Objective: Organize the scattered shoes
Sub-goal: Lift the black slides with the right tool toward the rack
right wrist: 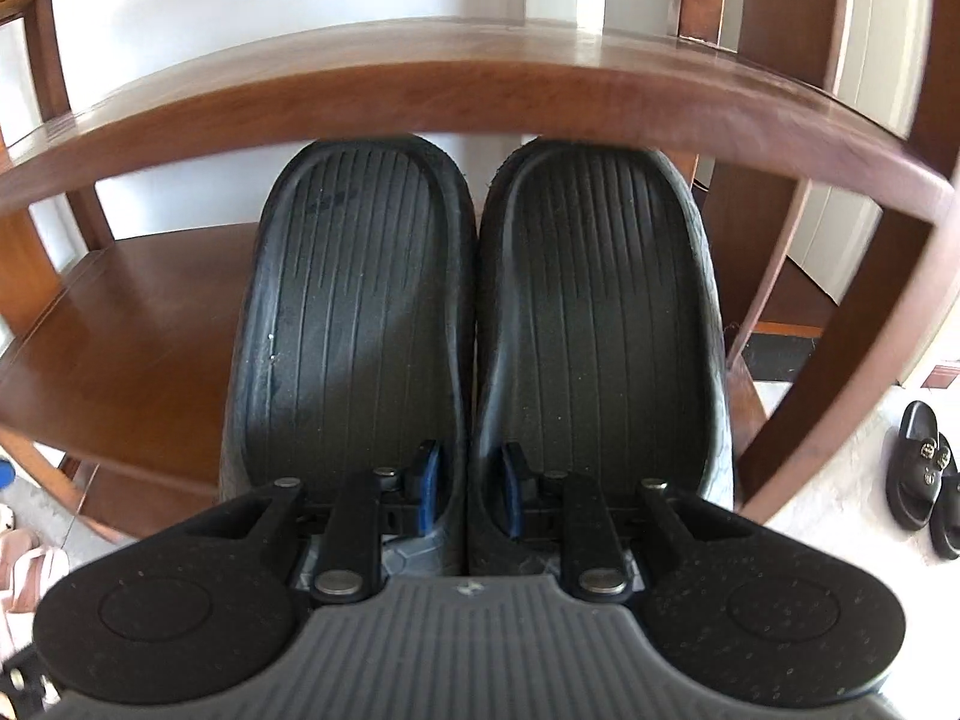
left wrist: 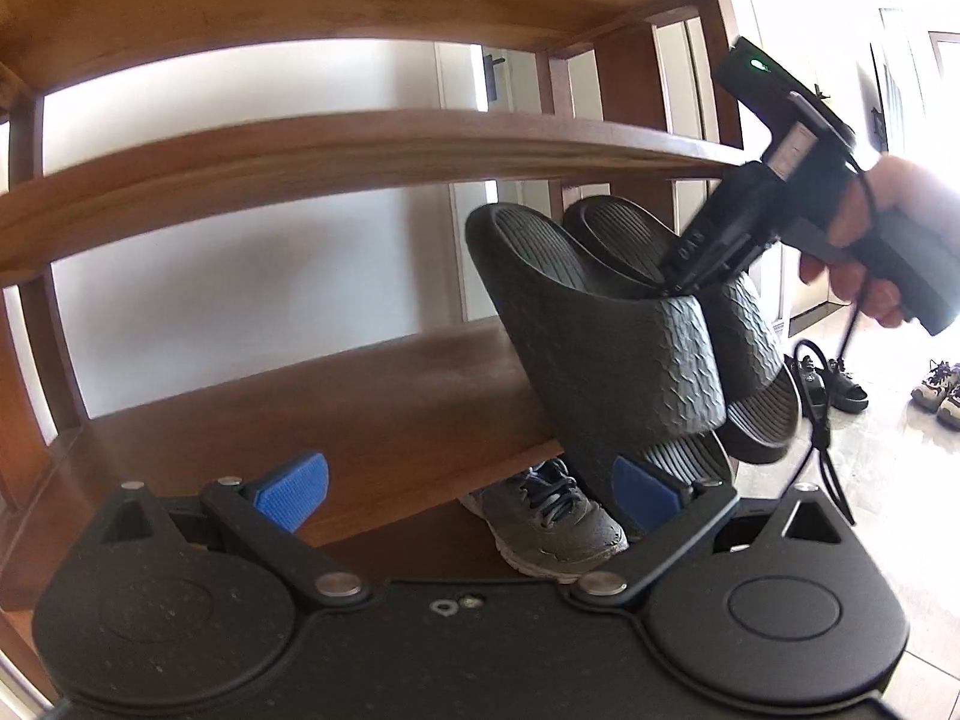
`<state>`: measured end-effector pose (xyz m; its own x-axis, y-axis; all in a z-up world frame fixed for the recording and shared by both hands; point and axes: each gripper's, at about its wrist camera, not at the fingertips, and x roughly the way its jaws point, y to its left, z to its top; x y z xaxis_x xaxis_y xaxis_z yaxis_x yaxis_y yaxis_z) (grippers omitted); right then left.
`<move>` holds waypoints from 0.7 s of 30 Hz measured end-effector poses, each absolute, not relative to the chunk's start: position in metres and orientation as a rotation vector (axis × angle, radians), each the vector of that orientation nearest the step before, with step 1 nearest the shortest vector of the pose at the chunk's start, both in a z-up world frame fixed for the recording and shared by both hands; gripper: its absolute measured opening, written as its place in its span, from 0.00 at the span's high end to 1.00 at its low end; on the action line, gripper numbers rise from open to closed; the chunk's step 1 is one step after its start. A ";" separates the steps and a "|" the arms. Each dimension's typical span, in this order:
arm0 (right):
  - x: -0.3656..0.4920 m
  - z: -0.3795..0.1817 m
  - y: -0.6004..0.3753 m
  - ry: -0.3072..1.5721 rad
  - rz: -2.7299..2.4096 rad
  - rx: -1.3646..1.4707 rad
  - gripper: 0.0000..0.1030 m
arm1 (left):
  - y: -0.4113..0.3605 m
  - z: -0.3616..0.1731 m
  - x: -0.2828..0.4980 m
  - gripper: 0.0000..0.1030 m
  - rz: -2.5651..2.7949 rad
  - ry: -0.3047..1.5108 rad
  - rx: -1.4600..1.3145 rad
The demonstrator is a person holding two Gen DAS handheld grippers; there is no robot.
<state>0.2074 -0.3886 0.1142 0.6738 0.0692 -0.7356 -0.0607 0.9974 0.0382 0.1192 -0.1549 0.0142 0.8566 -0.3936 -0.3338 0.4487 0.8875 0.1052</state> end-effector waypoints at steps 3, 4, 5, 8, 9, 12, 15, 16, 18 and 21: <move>0.221 0.118 -0.393 0.826 0.077 0.012 0.77 | -0.163 0.007 0.128 0.01 -0.444 0.331 0.178; 0.227 0.119 -0.393 0.819 0.074 0.008 0.78 | -0.165 0.005 0.130 0.01 -0.445 0.337 0.177; 0.231 0.120 -0.395 0.816 0.074 0.009 0.78 | -0.167 0.004 0.131 0.01 -0.446 0.341 0.176; 0.242 0.121 -0.398 0.819 0.080 0.027 0.81 | -0.176 0.001 0.133 0.01 -0.455 0.345 0.173; 0.244 0.121 -0.398 0.812 0.083 0.016 0.81 | -0.178 0.000 0.133 0.01 -0.460 0.342 0.174; 0.243 0.118 -0.397 0.800 0.093 0.000 0.81 | -0.184 -0.002 0.133 0.01 -0.467 0.336 0.177; 0.244 0.113 -0.401 0.794 0.101 0.005 0.81 | -0.190 -0.004 0.132 0.01 -0.469 0.333 0.169; 0.247 0.113 -0.401 0.793 0.102 0.010 0.81 | -0.192 -0.004 0.132 0.01 -0.471 0.330 0.166; 0.249 0.111 -0.402 0.786 0.100 0.016 0.81 | -0.195 -0.004 0.129 0.01 -0.481 0.322 0.172; 0.245 0.112 -0.406 0.756 0.102 0.030 0.81 | -0.203 -0.005 0.130 0.01 -0.494 0.314 0.183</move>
